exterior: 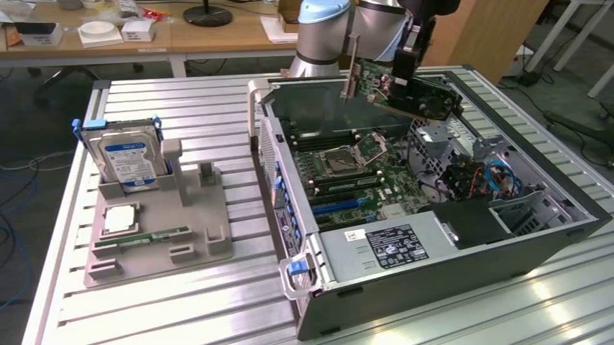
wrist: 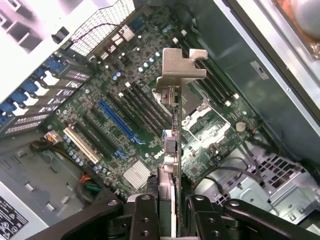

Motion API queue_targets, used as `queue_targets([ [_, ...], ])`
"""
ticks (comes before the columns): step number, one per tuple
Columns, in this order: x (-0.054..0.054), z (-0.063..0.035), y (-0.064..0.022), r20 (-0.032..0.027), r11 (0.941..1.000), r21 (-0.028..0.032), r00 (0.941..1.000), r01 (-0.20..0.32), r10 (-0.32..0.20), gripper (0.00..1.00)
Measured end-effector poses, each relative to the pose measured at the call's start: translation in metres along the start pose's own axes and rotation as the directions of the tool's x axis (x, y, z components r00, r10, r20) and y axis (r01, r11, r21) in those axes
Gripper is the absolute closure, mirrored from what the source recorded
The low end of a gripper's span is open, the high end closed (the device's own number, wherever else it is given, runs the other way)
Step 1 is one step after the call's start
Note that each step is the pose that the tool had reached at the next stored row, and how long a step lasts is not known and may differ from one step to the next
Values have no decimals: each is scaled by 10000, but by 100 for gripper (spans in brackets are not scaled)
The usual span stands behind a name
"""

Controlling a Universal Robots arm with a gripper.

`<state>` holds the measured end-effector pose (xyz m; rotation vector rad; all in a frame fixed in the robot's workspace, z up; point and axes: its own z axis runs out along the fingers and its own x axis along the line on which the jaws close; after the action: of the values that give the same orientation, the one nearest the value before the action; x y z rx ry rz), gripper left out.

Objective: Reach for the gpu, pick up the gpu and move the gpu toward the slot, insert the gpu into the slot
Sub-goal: 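Insert the gpu into the slot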

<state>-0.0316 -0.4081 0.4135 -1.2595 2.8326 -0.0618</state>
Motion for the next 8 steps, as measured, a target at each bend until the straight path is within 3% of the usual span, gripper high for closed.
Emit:
queue_targets([
  [8,0,0,0,60,9940,-20,9939,1097,-1097,71],
])
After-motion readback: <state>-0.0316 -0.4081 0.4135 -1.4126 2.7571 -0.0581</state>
